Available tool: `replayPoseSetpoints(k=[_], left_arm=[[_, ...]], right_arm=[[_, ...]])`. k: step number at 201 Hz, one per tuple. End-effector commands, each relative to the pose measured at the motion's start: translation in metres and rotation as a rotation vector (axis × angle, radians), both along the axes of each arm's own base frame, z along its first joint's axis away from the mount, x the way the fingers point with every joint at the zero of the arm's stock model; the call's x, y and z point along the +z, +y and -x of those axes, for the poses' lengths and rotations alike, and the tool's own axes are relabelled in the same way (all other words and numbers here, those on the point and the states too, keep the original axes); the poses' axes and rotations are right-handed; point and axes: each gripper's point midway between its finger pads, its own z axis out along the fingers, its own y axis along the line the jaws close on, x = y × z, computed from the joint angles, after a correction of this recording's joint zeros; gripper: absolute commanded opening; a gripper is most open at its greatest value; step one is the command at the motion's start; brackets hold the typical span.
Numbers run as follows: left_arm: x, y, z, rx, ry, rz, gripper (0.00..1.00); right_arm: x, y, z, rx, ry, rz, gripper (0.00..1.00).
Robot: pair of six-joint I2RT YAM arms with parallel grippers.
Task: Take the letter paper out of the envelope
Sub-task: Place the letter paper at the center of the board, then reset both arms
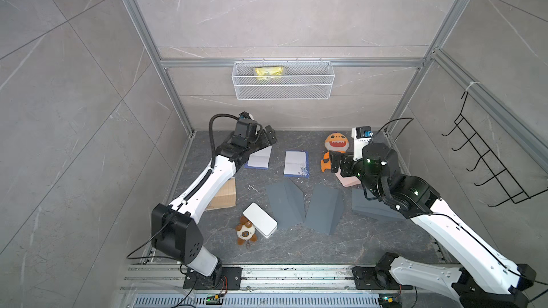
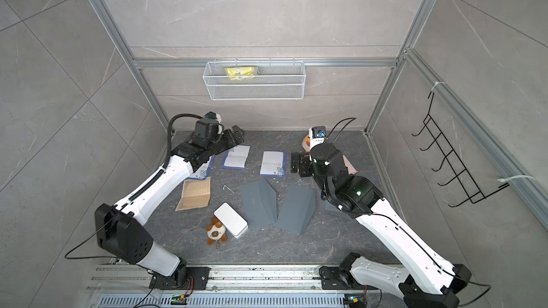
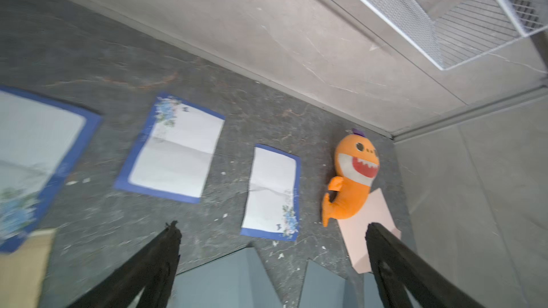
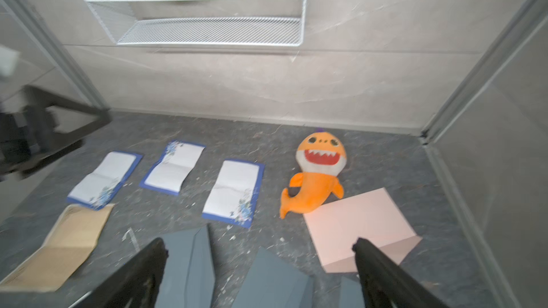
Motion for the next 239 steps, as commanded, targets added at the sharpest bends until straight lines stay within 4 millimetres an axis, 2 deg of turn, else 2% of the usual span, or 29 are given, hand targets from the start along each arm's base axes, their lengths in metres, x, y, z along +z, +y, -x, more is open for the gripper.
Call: replayPoseSetpoints(k=[1, 21, 41, 57, 79, 98, 131, 153, 177, 201, 219, 239], left_arm=[[0.001, 0.065, 0.026, 0.185, -0.012, -0.256, 1.00], [-0.008, 0.092, 0.033, 0.170, -0.112, -0.424, 1.00], [-0.024, 0.130, 0.047, 0.262, -0.158, -0.523, 1.00], [-0.044, 0.163, 0.059, 0.347, -0.156, -0.561, 1.00], [-0.082, 0.197, 0.070, 0.406, -0.087, -0.599, 1.00], [-0.118, 0.215, 0.075, 0.416, -0.034, -0.580, 1.00], [-0.164, 0.223, 0.066, 0.356, -0.020, -0.575, 1.00], [-0.182, 0.226, 0.053, 0.328, -0.014, -0.542, 1.00], [-0.192, 0.229, 0.041, 0.319, -0.029, -0.528, 1.00], [-0.195, 0.226, 0.029, 0.278, -0.052, -0.528, 1.00], [-0.196, 0.226, 0.026, 0.272, -0.081, -0.532, 1.00], [-0.199, 0.222, 0.025, 0.241, -0.102, -0.518, 1.00]], right_arm=[[0.005, -0.037, -0.013, -0.162, -0.101, 0.088, 1.00], [-0.018, -0.058, -0.019, -0.186, -0.125, 0.050, 1.00], [-0.060, -0.084, -0.024, -0.254, -0.095, 0.024, 1.00], [-0.095, -0.096, -0.028, -0.279, -0.077, 0.030, 1.00], [-0.136, -0.103, -0.032, -0.289, -0.045, 0.029, 1.00], [-0.176, -0.117, -0.035, -0.325, 0.001, 0.058, 1.00], [-0.229, -0.139, -0.032, -0.357, -0.013, 0.060, 1.00], [-0.248, -0.135, -0.037, -0.299, 0.011, 0.070, 1.00], [-0.253, -0.127, -0.047, -0.235, -0.022, 0.037, 1.00], [-0.252, -0.117, -0.058, -0.159, -0.037, 0.081, 1.00], [-0.251, -0.122, -0.061, -0.145, -0.071, 0.064, 1.00], [-0.258, -0.130, -0.061, -0.148, -0.079, 0.014, 1.00]])
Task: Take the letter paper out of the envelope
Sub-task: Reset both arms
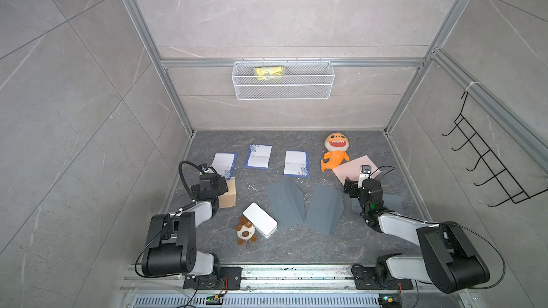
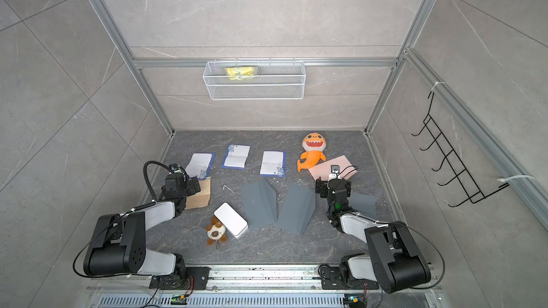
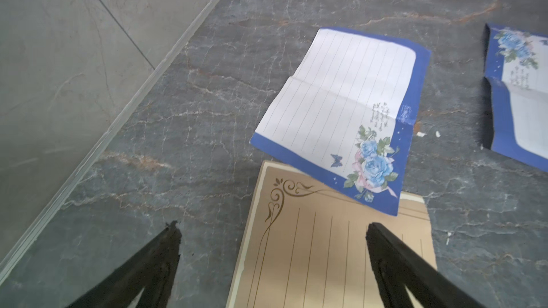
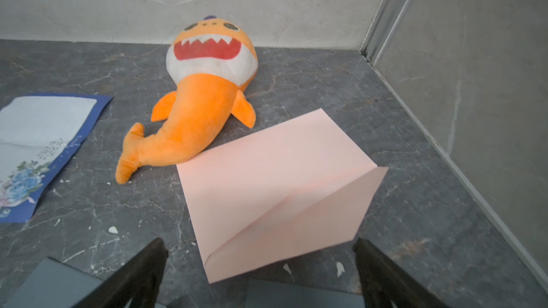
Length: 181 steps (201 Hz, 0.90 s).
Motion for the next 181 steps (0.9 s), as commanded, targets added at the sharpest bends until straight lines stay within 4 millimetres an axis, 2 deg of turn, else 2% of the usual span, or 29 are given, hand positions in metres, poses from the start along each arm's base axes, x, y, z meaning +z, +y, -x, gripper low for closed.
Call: replayPoseSetpoints(k=[1, 27, 48, 115, 181], left_arm=[[0.021, -0.007, -0.017, -0.076, -0.118, -0.014, 1.00], [0.022, -0.007, -0.003, -0.071, -0.212, -0.024, 1.00], [0.020, -0.005, 0.005, -0.060, -0.278, -0.040, 1.00], [0.014, -0.009, -0.003, -0.087, -0.216, -0.026, 1.00], [0.015, -0.009, -0.002, -0.088, -0.218, -0.029, 1.00]], right_arm=[[0.008, 0.000, -0.005, 0.051, -0.088, -0.039, 1.00], [-0.002, 0.007, -0.001, 0.097, -0.123, -0.045, 1.00], [-0.005, 0.004, 0.000, 0.083, -0.126, -0.040, 1.00], [-0.011, -0.007, -0.015, 0.005, -0.056, -0.039, 1.00], [-0.010, -0.008, -0.014, 0.006, -0.058, -0.037, 1.00]])
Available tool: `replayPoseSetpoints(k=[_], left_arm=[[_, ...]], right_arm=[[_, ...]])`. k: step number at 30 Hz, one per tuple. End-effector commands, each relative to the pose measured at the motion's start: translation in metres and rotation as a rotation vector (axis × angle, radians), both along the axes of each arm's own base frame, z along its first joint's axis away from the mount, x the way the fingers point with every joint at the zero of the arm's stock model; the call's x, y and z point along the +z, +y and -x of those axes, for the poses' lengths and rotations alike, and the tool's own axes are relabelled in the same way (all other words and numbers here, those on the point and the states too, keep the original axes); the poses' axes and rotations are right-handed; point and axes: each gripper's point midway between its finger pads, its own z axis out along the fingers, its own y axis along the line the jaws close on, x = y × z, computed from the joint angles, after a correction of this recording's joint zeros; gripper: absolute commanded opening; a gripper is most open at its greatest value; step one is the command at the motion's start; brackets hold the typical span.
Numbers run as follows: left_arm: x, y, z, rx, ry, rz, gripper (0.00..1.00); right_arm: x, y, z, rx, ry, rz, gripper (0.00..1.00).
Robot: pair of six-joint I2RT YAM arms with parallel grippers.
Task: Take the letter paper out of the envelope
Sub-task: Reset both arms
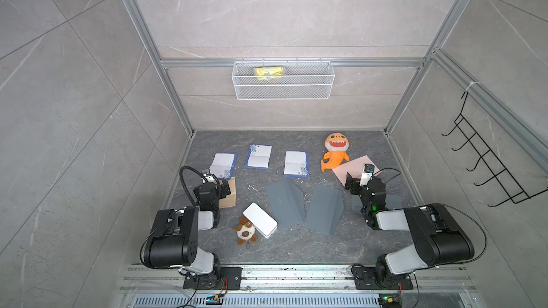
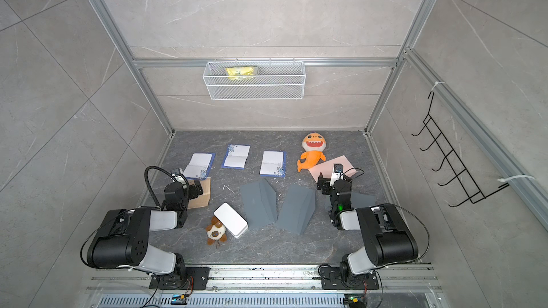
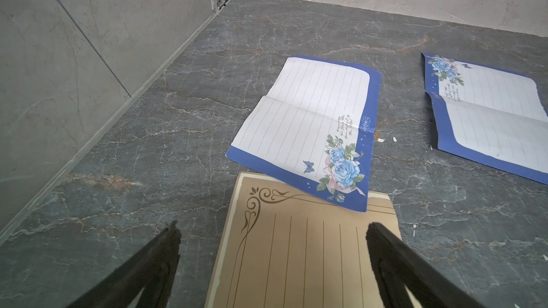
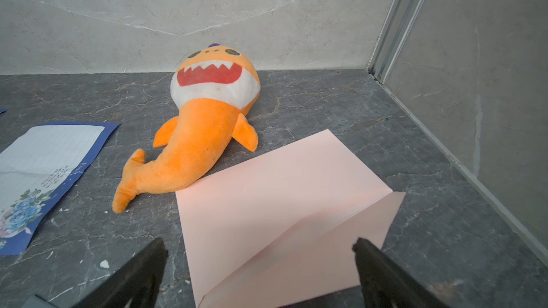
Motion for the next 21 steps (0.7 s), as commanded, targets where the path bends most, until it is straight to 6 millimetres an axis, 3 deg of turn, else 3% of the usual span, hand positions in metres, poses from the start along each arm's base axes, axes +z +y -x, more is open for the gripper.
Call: replayPoseSetpoints(k=[1, 21], left_arm=[[0.0187, 0.0027, -0.0093, -0.006, -0.068, -0.031, 1.00], [0.0166, -0.0061, -0.0137, -0.061, -0.048, -0.030, 1.00]], right_arm=[[-0.0037, -0.0035, -0.0007, -0.019, 0.018, -0.002, 1.00], [-0.0033, -0.0040, -0.0008, -0.021, 0.017, -0.001, 1.00]])
